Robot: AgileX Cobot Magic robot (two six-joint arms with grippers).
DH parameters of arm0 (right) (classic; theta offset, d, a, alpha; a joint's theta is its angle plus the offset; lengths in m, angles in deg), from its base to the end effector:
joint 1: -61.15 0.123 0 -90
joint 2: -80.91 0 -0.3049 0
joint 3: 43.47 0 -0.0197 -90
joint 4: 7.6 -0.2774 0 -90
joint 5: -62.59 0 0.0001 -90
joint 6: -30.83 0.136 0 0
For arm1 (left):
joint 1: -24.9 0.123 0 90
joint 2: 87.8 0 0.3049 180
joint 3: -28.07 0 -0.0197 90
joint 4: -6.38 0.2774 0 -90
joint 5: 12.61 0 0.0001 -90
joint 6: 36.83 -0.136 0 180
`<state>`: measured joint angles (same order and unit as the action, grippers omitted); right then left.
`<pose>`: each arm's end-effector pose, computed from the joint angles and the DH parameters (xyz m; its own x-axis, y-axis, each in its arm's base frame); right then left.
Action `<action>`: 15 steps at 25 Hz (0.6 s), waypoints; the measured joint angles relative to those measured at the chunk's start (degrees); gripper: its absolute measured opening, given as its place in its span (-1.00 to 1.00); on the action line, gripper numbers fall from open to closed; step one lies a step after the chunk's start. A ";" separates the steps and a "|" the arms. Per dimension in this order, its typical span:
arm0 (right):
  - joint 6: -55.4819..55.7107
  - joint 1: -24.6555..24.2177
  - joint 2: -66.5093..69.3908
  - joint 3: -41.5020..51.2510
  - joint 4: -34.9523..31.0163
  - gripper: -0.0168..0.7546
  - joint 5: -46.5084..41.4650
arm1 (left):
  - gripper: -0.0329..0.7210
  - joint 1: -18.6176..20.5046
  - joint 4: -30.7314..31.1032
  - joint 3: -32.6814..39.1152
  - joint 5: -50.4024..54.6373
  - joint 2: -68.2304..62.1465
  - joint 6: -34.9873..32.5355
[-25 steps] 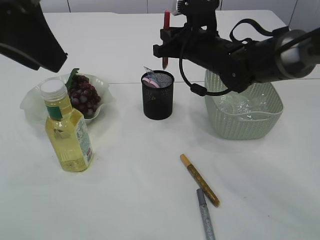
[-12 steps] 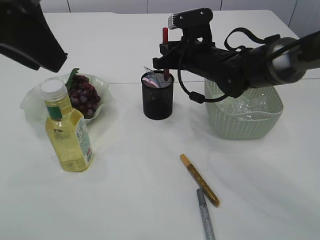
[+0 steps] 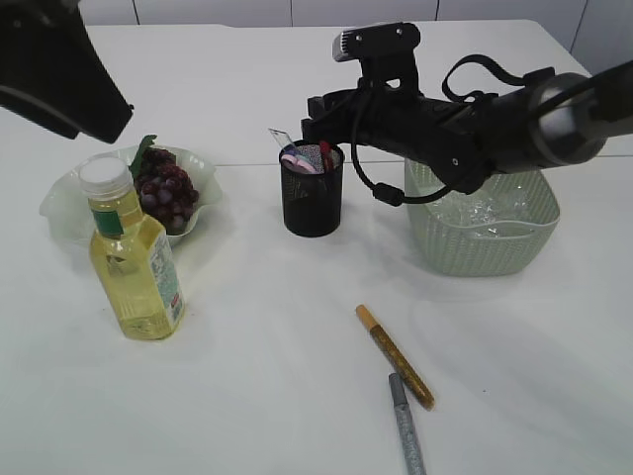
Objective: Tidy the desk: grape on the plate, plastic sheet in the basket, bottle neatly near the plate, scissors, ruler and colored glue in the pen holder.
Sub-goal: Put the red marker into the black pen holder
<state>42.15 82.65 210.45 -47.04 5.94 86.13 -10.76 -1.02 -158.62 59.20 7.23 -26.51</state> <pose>0.5183 0.2178 0.1806 -0.2006 -0.1001 -0.9745 -0.4537 0.8912 0.0018 0.2409 -0.1933 0.3855 -0.8237 0.3237 -0.4655 0.4592 0.8624 -0.2129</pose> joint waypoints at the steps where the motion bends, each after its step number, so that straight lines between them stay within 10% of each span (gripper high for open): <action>1: 1.75 0.00 -0.10 0.00 0.97 -0.10 -1.22 | -0.24 0.00 0.00 0.00 0.00 0.00 0.00; 15: 12.96 0.98 -13.00 0.00 2.97 -0.14 -32.34 | -0.24 0.00 0.00 0.00 0.00 0.00 0.00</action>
<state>55.12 83.63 197.45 -47.04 8.91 53.79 -10.76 -1.02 -158.62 59.20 7.23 -26.51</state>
